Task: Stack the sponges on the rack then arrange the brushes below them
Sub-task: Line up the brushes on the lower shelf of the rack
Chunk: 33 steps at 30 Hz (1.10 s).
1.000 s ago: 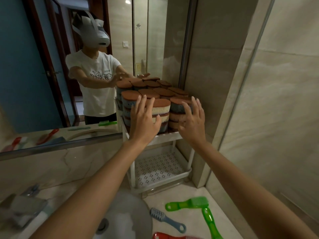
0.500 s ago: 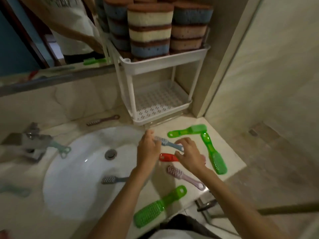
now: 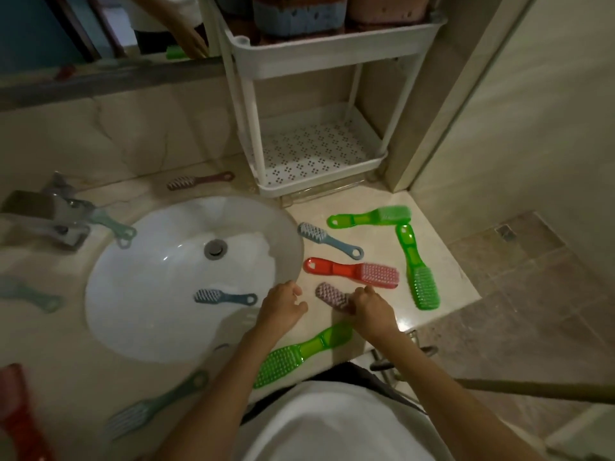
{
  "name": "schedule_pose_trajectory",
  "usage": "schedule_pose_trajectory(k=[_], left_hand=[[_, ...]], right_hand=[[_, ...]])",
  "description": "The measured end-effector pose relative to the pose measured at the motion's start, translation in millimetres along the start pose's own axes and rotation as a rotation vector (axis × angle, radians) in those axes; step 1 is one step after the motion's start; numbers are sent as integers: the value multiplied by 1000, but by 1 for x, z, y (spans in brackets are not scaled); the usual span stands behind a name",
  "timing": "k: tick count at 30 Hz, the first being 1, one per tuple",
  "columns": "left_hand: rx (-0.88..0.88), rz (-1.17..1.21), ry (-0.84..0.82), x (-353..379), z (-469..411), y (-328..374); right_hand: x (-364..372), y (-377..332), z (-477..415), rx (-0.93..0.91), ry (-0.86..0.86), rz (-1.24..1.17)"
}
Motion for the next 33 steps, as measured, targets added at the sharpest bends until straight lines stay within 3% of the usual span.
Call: schedule_pose_trajectory(k=[6, 11, 14, 18, 21, 26, 31, 33], left_hand=[[-99, 155, 22, -2, 0, -2], [-181, 768, 23, -4, -3, 21], [-167, 969, 153, -23, -14, 28], [-196, 1018, 320, -52, -29, 26], [-208, 1078, 355, -67, -36, 30], [-259, 1176, 326, -68, -43, 40], [-301, 1113, 214, -59, -52, 49], [-267, 1081, 256, -65, -53, 49]], right_hand=[[-17, -10, -7, -91, 72, -123], [-51, -49, -18, -290, 110, -247], [-66, -58, -29, -358, 70, -265], [-92, -39, -64, -227, 162, -357], [-85, -30, -92, -170, 98, -176], [-56, -33, -113, -231, -26, 68], [-62, -33, -117, -184, 14, 59], [-71, -29, -118, -171, 59, 10]])
Point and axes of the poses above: each hand's wrist, its own z-axis away from the middle knuckle, its own x-axis out of the palm, y = z × x, the point moved 9 cm from there along -z, towards the middle knuckle, and after that the axes turned 3 degrees about y, right-handed, at the moved point
